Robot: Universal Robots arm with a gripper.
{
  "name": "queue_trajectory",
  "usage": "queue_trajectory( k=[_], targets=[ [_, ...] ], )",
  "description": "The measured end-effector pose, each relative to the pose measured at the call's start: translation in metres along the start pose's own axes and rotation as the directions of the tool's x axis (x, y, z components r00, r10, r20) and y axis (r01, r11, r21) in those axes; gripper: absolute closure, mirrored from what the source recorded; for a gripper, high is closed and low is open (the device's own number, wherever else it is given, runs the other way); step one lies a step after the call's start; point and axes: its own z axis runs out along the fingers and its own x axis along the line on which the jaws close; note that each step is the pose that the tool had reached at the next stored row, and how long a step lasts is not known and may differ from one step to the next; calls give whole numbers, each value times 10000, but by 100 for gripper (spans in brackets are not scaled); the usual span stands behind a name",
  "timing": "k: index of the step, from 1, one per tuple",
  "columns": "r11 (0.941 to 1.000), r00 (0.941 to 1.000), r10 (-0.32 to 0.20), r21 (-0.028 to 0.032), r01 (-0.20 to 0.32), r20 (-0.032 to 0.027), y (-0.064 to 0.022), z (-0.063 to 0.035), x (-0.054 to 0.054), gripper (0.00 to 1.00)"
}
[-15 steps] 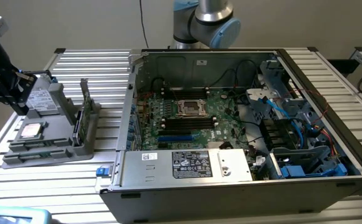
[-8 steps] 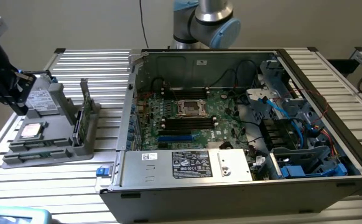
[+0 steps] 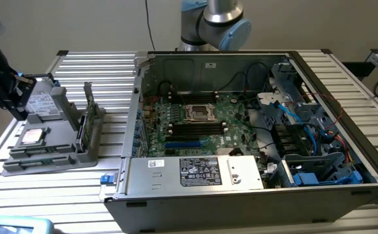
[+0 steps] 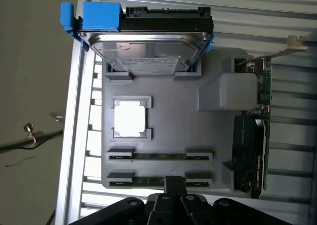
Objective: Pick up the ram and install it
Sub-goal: 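Pick up the ram and move it above insertion slot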
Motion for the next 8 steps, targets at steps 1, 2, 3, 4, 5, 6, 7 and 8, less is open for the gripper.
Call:
queue_trajectory(
  k=[1, 2, 3, 4, 5, 6, 7, 8],
  targets=[
    [10000, 10000, -62, 0, 62, 0, 0, 0, 4, 89],
    [9999, 9999, -131, 0, 131, -2, 1, 0, 7, 89],
    [9998, 9998, -206, 0, 206, -3, 1, 0, 10, 89],
    [9996, 9996, -284, 0, 284, -3, 1, 0, 12, 89],
    [9993, 9993, -368, -1, 368, -3, 1, 0, 14, 89],
    [9989, 9989, -472, -1, 472, -4, 2, 0, 16, 89],
    [9983, 9983, -591, -2, 591, -5, 2, 0, 16, 89],
    [9974, 9974, -723, -1, 723, -8, 2, 0, 16, 89]
  ],
)
